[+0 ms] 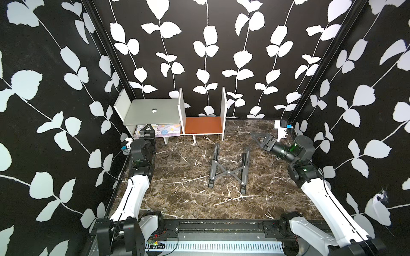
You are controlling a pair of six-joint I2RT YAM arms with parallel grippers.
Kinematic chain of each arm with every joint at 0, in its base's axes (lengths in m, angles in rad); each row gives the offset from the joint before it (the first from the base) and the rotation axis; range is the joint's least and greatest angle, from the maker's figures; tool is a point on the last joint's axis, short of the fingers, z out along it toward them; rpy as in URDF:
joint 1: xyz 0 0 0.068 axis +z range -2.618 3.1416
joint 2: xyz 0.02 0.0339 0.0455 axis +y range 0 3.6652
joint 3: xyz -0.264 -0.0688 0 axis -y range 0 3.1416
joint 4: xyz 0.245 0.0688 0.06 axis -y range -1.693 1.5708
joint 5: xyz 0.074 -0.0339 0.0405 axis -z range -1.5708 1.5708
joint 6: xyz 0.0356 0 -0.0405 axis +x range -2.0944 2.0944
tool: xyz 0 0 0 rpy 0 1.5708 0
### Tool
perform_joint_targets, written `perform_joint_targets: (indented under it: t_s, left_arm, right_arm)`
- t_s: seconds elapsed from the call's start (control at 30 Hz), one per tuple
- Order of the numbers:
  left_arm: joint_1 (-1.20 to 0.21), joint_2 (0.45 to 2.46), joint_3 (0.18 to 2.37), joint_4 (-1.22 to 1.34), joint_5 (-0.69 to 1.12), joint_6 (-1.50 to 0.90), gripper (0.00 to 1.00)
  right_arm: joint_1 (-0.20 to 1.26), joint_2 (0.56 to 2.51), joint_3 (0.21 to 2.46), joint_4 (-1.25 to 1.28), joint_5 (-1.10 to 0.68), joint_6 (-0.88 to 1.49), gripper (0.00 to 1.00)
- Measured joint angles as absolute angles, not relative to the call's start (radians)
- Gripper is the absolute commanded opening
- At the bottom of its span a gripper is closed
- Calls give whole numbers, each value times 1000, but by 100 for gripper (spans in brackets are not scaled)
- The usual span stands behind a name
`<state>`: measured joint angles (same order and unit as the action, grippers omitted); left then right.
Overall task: Close the laptop lid and set it aside
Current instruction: Place the laptop on the shelf.
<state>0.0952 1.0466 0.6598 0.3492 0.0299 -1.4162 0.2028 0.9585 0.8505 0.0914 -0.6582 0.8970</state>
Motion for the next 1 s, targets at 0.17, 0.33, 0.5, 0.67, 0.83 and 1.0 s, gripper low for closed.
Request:
perform_joint_targets:
  t_s: [0.17, 0.33, 0.5, 0.67, 0.83, 1.0]
  left_arm:
    - [95, 1007, 585, 392, 120, -1334, 99]
    - [89, 966, 582, 278, 226, -1063, 99]
    - [-64, 872, 586, 47, 50, -594, 99]
    - [-184, 886, 514, 48, -175, -264, 99]
    - [-184, 1037, 374, 233, -305, -71, 99]
    - [-183, 1245, 300, 495, -310, 64, 99]
  right_arm:
    - [203, 938, 850, 44, -656, 875, 64]
    - [203, 915, 853, -50, -626, 800, 64]
    - [203, 867, 863, -216, -490, 659, 68]
    - [202, 752, 835, -285, -277, 541, 75]
    - [202, 666, 743, -301, -47, 469, 83]
    - [196, 669, 708, -323, 110, 427, 91]
